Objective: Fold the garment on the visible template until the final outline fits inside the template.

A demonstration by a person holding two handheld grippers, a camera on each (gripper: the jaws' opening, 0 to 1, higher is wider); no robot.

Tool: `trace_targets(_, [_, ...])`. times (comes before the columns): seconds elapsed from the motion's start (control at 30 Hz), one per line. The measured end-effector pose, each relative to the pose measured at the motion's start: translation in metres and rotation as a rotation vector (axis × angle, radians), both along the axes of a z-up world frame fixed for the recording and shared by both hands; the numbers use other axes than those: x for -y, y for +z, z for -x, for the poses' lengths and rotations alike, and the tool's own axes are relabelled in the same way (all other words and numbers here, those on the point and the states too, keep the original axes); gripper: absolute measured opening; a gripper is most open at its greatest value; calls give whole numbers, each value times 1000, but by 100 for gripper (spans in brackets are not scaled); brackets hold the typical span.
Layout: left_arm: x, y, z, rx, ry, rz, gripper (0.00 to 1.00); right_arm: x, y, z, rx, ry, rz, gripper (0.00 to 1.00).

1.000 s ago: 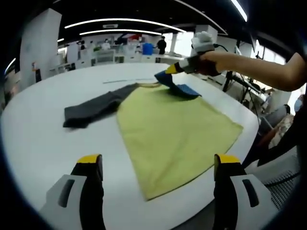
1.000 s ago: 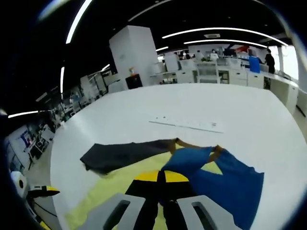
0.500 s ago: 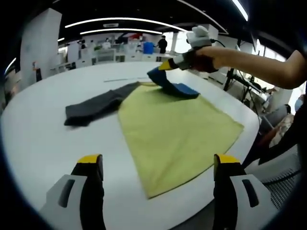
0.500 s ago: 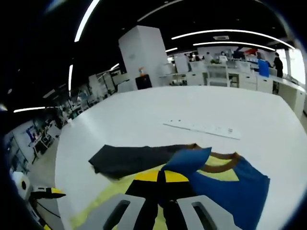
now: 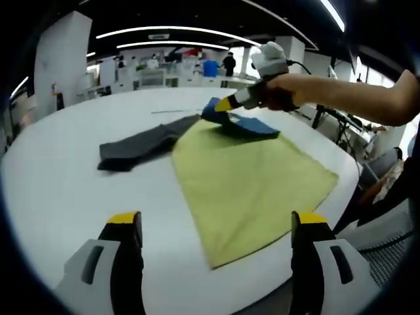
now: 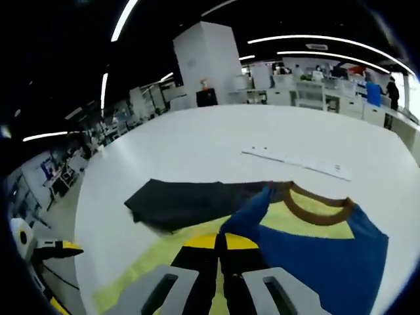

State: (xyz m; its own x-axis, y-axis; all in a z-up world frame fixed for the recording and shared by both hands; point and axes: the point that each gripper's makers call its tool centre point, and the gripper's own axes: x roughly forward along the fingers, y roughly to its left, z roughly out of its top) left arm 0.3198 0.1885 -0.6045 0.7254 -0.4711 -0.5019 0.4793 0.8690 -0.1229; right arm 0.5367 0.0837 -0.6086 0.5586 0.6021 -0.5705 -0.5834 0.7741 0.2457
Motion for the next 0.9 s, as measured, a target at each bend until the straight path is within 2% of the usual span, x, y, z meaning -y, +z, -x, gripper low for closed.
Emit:
trace_targets(0.13, [-1,11,-5,39,8,15,90,-14,-21,4,-64,-13,-27,0])
trace_targets(0.27, [-1,9,-4,38,-4,4,90,-28,-38,16,-105,22,-20,0])
trace_targets(0.37, [-5,6,0,25,0,-3,90,-28,-47,20,-118,35,-2,0])
trace_targets(0.53, [-9,2,3,14,10,-3,90,-26,-45,20,-135,39,-12,0])
trace_targets(0.57, [-9,2,3,13,11,-4,90,-26,-39,20,-123,44,-20,0])
trace_targets(0.6, [-9,2,4,13,9,-4,90,-28,-31,17,-83,63,-22,0])
trace_targets(0.67, [-9,2,3,11,8,-6,90,-29,-23,15,-68,71,-37,0])
trace_targets(0.73, [-8,3,3,13,4,-6,90,-27,-19,12,-49,65,-28,7])
trace_targets(0.8, [-7,3,2,14,1,-4,90,-25,-22,12,-35,71,-4,12])
trace_targets(0.9, [-6,4,2,19,-2,-5,90,-27,-32,15,-70,78,-4,14])
